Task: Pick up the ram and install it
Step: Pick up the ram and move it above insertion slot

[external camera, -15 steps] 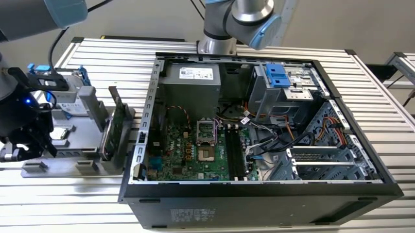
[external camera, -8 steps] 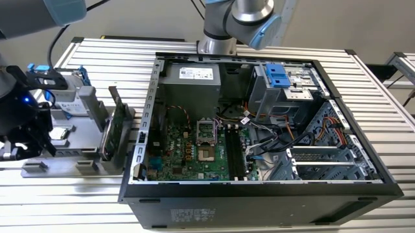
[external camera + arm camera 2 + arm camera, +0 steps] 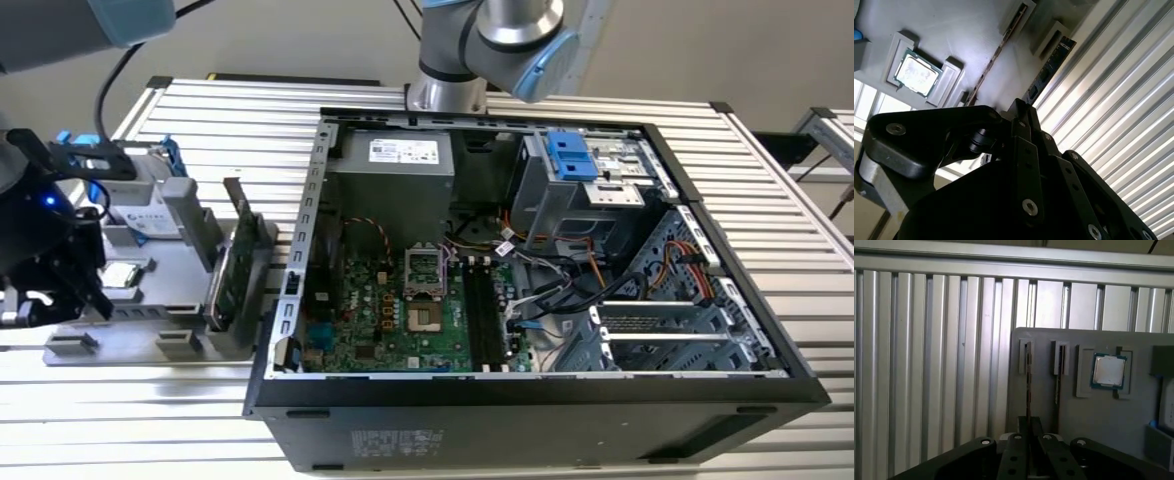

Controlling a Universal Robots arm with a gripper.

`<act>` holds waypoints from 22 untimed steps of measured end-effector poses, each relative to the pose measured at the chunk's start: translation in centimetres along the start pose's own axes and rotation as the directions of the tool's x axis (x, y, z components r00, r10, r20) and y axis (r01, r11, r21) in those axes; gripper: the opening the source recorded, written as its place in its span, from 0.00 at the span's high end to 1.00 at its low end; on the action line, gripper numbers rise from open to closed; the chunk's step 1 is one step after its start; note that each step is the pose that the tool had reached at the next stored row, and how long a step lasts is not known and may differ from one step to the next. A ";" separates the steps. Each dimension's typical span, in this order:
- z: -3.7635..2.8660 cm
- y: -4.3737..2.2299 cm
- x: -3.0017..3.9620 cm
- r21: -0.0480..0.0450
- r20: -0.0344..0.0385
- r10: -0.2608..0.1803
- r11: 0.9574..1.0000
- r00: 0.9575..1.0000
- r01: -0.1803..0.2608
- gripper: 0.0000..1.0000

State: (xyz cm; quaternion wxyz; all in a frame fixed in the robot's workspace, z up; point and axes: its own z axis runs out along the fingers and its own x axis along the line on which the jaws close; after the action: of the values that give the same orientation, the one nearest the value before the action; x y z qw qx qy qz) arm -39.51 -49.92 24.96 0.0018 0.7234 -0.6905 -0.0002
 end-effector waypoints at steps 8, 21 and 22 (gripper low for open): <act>-0.93 0.04 0.00 0.000 0.000 0.000 1.000 1.000 0.000 1.00; -2.34 0.11 0.00 0.000 0.000 0.001 1.000 1.000 -0.001 1.00; -2.46 0.12 0.00 0.000 0.000 0.001 1.000 1.000 -0.001 1.00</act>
State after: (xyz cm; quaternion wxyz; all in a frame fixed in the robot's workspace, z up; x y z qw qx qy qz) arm -39.62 -49.92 27.42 0.0017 0.7231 -0.6908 -0.0002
